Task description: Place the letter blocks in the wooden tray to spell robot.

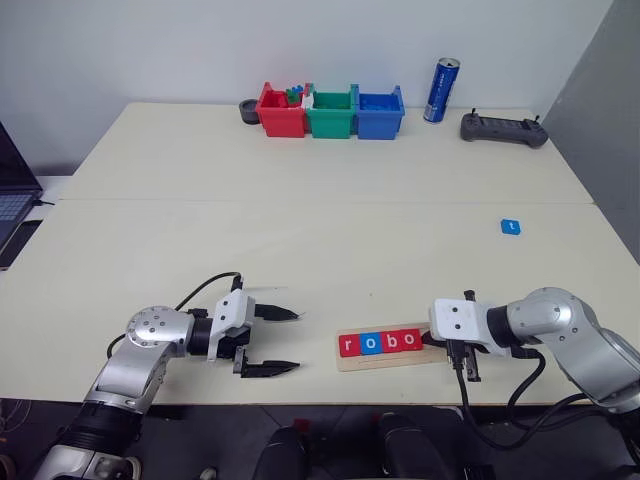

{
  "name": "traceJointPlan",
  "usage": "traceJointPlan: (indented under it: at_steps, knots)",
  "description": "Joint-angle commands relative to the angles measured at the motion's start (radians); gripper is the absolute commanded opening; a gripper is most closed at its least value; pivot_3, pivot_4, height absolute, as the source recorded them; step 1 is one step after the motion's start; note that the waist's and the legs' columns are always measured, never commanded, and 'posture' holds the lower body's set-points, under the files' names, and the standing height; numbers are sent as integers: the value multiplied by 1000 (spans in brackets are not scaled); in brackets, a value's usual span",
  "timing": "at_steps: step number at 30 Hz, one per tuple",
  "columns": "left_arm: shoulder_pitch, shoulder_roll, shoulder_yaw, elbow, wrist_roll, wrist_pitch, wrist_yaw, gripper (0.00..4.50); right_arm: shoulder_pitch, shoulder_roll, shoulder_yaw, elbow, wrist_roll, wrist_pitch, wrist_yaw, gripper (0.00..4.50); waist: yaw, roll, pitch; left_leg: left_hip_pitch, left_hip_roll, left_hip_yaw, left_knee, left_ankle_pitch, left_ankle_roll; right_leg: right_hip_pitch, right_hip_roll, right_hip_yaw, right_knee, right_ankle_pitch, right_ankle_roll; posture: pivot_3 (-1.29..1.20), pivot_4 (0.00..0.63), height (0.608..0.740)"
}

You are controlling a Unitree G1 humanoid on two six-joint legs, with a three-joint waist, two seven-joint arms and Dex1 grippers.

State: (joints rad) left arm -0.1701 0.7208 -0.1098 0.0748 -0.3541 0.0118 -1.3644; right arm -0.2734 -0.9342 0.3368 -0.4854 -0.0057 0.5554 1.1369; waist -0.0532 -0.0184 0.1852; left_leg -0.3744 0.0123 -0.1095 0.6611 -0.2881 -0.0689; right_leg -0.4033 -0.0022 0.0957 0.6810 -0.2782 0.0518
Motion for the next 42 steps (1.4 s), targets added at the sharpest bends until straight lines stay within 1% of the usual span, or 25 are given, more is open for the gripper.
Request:
traceJointPlan:
  at_steps: [1,6,8,10,11,13,16,18,21,24,25,27,32,37,42]
  knots:
    - [1,1,21,-9,-6,-23,-4,4500,-9,7,1,-44,14,5,2,21,0,0,0,0,0,0,0,0,0,0,0,0,0,0,0,0,150,740]
    - [6,4,21,-32,-10,-11,2,4500,-7,-35,-46,-46,36,3,29,21,0,0,0,0,0,0,0,0,0,0,0,0,0,0,0,0,150,740]
    - [2,5,20,-44,-13,1,5,4500,-18,-46,-91,-40,70,20,32,21,0,0,0,0,0,0,0,0,0,0,0,0,0,0,0,0,150,740]
    - [-5,6,21,-53,-16,13,8,4500,-38,-34,-151,-21,107,40,10,21,0,0,0,0,0,0,0,0,0,0,0,0,0,0,0,0,150,740]
    - [-8,6,22,-58,-18,20,9,4500,-45,-28,-178,-10,125,48,1,179,-1,0,0,0,0,0,0,0,0,0,0,0,0,0,0,0,150,740]
    - [-14,5,25,-65,-22,33,14,4500,-59,-2,-251,24,160,77,-40,559,0,0,0,0,0,0,0,0,0,0,0,0,0,0,0,0,150,740]
    - [-14,4,34,-69,-26,41,22,4500,-80,87,-414,142,204,124,-175,1549,0,0,0,-1,0,0,0,0,0,0,0,0,0,0,0,0,150,740]
    - [-13,4,36,-71,-27,43,25,4500,-83,148,-487,213,209,121,-267,2271,0,0,0,-1,0,0,0,0,0,0,0,0,0,0,0,0,150,740]
    - [-16,2,42,-72,-31,51,26,4500,-107,248,-544,299,186,108,-425,3295,-1,0,0,-1,0,0,0,0,0,-1,0,0,0,0,0,0,150,740]
    - [-24,0,43,-64,-31,52,23,4500,-179,347,-567,422,113,77,-649,4353,-10,0,0,-1,0,0,0,0,0,-1,0,1,1,0,0,0,150,740]
    - [-28,-1,42,-61,-31,52,23,4500,-207,369,-569,479,91,60,-710,4431,-10,1,0,-1,0,1,0,0,0,-1,0,1,1,1,0,0,150,740]
    - [-38,-3,39,-59,-33,56,23,4500,-262,394,-571,596,70,21,-787,4431,-9,1,1,-1,0,1,0,0,0,-1,0,1,1,1,0,0,150,740]
    - [-43,-1,37,-103,-41,90,35,4500,-413,417,-575,940,56,-105,-899,4431,-13,1,1,-1,-1,1,-1,0,0,-2,0,1,1,1,0,0,150,740]
    - [-29,8,42,-162,-51,132,51,4500,-557,402,-562,1302,52,-256,-925,4431,-21,1,1,-2,-1,1,-1,0,0,-2,0,1,1,1,0,0,150,740]
    - [-29,13,45,-179,-54,153,56,4500,-649,382,-555,1562,45,-354,-932,4431,-31,2,1,-2,-1,1,-1,0,0,-2,0,1,1,1,0,0,150,740]
